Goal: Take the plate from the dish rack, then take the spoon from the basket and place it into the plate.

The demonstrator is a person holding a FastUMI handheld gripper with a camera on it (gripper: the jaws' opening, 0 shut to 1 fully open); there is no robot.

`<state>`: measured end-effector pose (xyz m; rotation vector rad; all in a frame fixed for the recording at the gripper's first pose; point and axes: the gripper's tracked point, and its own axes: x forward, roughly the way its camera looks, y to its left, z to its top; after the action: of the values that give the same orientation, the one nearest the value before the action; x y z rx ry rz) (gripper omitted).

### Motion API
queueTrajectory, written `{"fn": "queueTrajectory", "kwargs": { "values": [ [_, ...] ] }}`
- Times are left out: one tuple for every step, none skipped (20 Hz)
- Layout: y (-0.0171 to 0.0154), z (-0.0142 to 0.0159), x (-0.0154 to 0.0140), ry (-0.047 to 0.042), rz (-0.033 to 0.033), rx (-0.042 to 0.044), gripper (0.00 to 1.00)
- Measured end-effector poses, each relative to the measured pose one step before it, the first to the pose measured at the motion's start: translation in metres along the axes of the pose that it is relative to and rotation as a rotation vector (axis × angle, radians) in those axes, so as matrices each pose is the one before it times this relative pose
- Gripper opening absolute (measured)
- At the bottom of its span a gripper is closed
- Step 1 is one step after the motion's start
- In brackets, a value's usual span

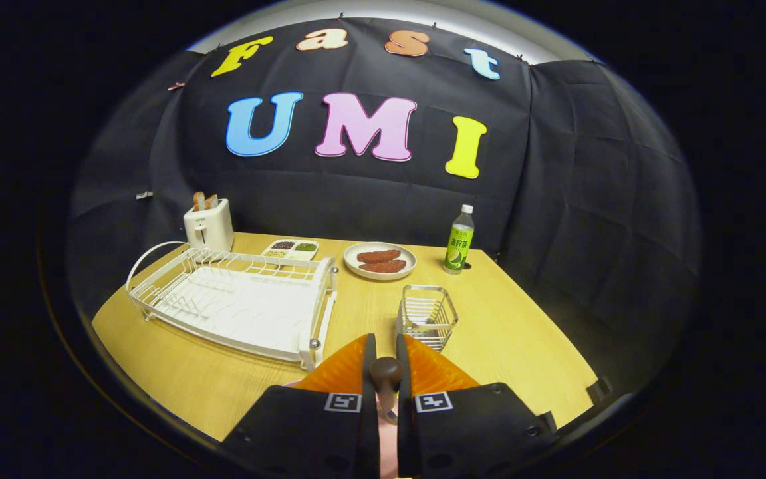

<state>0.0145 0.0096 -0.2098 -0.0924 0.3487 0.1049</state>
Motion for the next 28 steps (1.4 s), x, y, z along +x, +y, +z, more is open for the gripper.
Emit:
{"fn": "queueTrajectory", "kwargs": {
  "values": [
    [0.00161, -0.00607, 0.00336, 0.00058, -0.00885, -0.01272, 0.15],
    [0.00249, -0.009, 0.00228, 0.01465, -0.01115, -0.01246, 0.15],
    [0.00592, -0.00577, -0.00053, 0.01748, 0.00245, 0.00273, 0.15],
    [0.00327, 0.00364, 0.00092, -0.01955, -0.01507, -0.00362, 0.16],
    [0.00215, -0.00192, 0.00068, 0.00476, 0.00411, -0.00397, 0.17],
    [0.00758, -0.0042, -0.00144, 0.01257, 0.0127, 0.00563, 0.17],
    [0.00882, -0.00827, -0.00168, 0.03939, 0.02292, 0.0163, 0.19],
    [0.01078, -0.01062, -0.00301, 0.04526, 0.02697, 0.01612, 0.22],
    [0.00791, -0.00688, -0.00066, 0.03398, 0.02205, 0.01352, 0.25],
    [0.00409, -0.00321, 0.00044, 0.01676, 0.00345, 0.00218, 0.28],
    [0.00186, -0.00099, 0.00107, 0.00864, 0.00576, -0.00109, 0.32],
    [0.00667, -0.00249, -0.00028, 0.01851, 0.02174, 0.0075, 0.33],
    [0.00745, -0.00266, -0.00097, 0.02071, 0.02724, 0.01427, 0.37],
    [0.00372, -0.00227, -0.00003, 0.01618, 0.00984, 0.00735, 0.41],
    [-0.00037, 0.00129, -0.00024, 0.00504, 0.00765, 0.00493, 0.44],
    [0.00282, 0.00144, -0.00069, 0.00329, 0.01048, 0.0102, 0.46],
    [0.00565, 0.00061, -0.00184, 0.00587, 0.01747, 0.01662, 0.48],
    [0.00549, 0.00078, -0.00333, 0.00652, 0.01794, 0.0193, 0.53],
    [0.008, 0.00222, -0.00382, 0.00489, 0.03179, 0.02077, 0.58],
    [0.00937, 0.00189, -0.00302, 0.00611, 0.03271, 0.01609, 0.64],
    [0.00399, 0.00203, -0.00471, 0.00215, 0.01774, 0.00759, 0.82],
    [0.00161, 0.00749, -0.00656, -0.00782, 0.00684, 0.00796, 0.92],
    [0.00251, 0.0078, -0.00282, -0.01887, 0.00645, 0.00408, 1.0],
    [0.00097, 0.01185, -0.00496, -0.02366, 0.00179, -0.00076, 1.0],
    [0.00088, 0.01888, -0.00641, -0.02993, 0.00212, -0.00644, 0.99],
    [-0.00105, 0.01616, -0.00499, -0.03414, -0.00276, -0.00866, 0.99],
    [-0.00209, 0.01723, -0.00399, -0.03825, -0.00307, -0.00829, 0.99],
    [-0.00269, 0.02049, -0.00479, -0.0417, -0.00374, -0.00694, 0.99]
  ]
}}
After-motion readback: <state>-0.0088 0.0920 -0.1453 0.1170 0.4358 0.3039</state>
